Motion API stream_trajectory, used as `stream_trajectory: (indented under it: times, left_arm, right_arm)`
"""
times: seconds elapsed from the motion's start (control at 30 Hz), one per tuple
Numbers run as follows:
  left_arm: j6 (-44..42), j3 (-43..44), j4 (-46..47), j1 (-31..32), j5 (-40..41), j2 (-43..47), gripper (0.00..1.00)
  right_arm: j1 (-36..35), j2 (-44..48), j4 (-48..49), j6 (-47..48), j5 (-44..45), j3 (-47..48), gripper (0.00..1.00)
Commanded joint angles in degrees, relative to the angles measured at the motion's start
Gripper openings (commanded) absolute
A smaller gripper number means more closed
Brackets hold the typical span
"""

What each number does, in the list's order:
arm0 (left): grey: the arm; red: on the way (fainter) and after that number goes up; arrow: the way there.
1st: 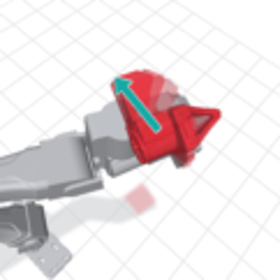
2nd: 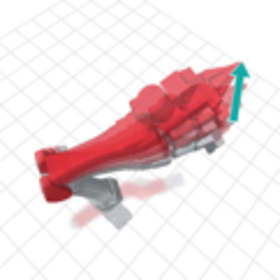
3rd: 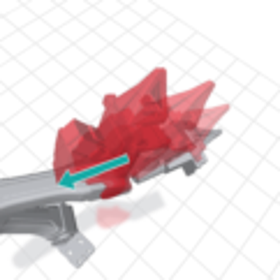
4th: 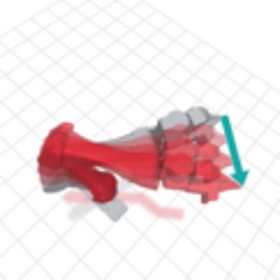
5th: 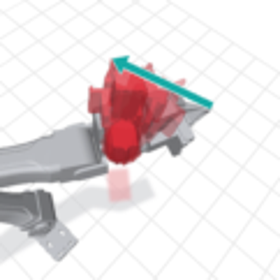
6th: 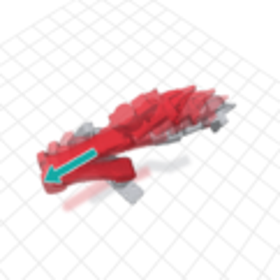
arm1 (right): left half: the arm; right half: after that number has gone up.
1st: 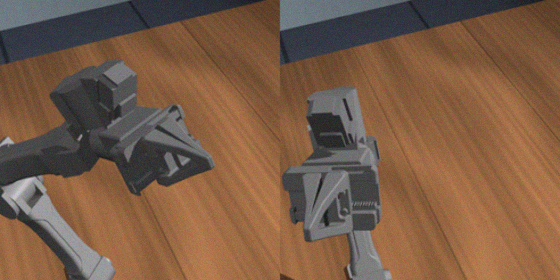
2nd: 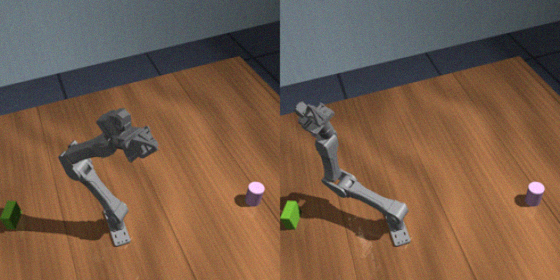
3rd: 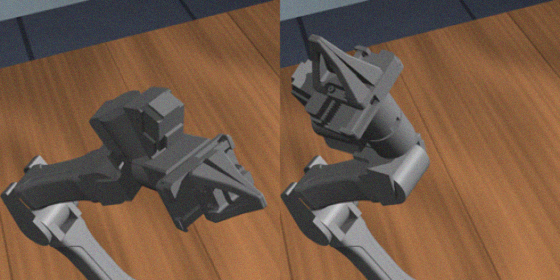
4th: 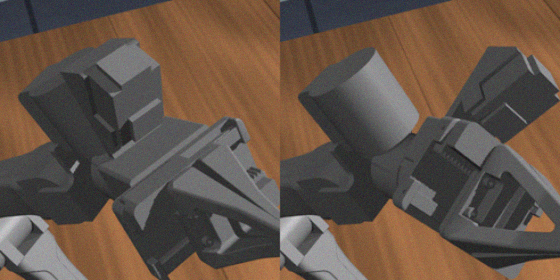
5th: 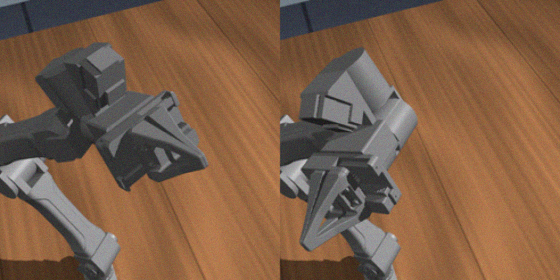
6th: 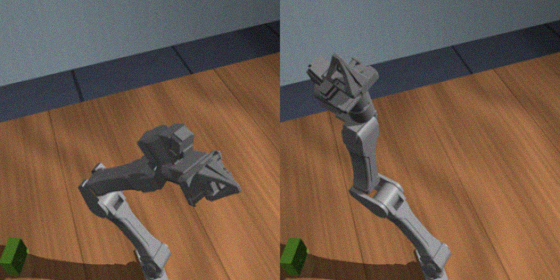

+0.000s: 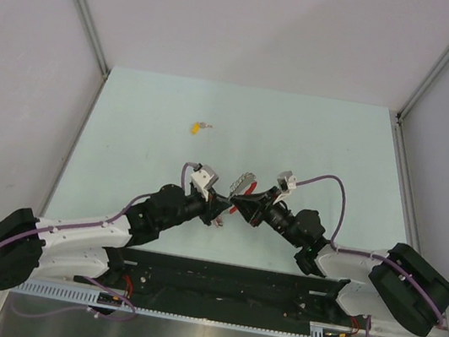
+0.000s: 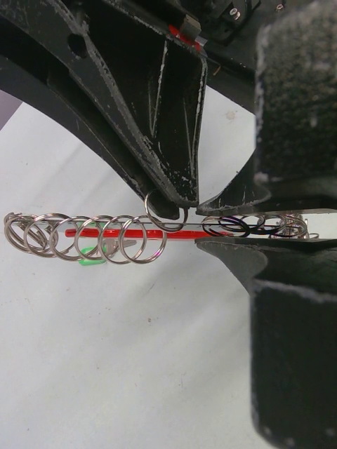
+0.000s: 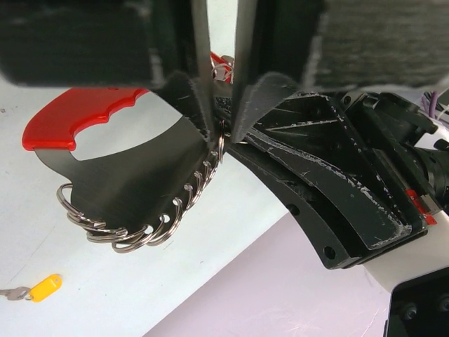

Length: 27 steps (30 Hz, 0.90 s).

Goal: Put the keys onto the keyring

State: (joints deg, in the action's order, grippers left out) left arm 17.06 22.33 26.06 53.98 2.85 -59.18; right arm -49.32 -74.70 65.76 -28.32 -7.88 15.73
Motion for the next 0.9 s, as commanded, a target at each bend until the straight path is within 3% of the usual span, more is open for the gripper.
stream_trajectory:
  times: [0.0,0.17,0.43,0.57,0.73,0.87]
  left_arm:
    - [1.4,2.5,4.1,0.0,0.5,1.4,0.0]
    - [-0.3,2.5,2.9,0.0,0.9,2.0,0.0]
    - [-6.2,3.0,-3.1,0.0,3.3,3.3,0.0]
    - [-11.0,4.3,-8.4,0.0,5.2,4.1,0.0]
    - [-13.7,4.7,-11.6,0.0,7.4,4.5,0.0]
    - [-15.5,5.1,-13.5,0.0,9.5,4.2,0.0]
  right_arm:
    - [0.1,-0.9,4.4,0.6,0.1,0.5,0.14]
    - [0.4,0.2,2.8,0.6,-0.3,0.5,0.0]
    - [2.4,7.2,-9.5,2.4,-4.3,2.5,0.0]
    - [3.9,11.1,-27.0,5.8,-8.8,7.6,0.0]
    - [5.9,13.9,-42.0,7.5,-13.7,13.0,0.0]
    - [6.3,12.2,-60.1,13.3,-15.6,20.3,0.0]
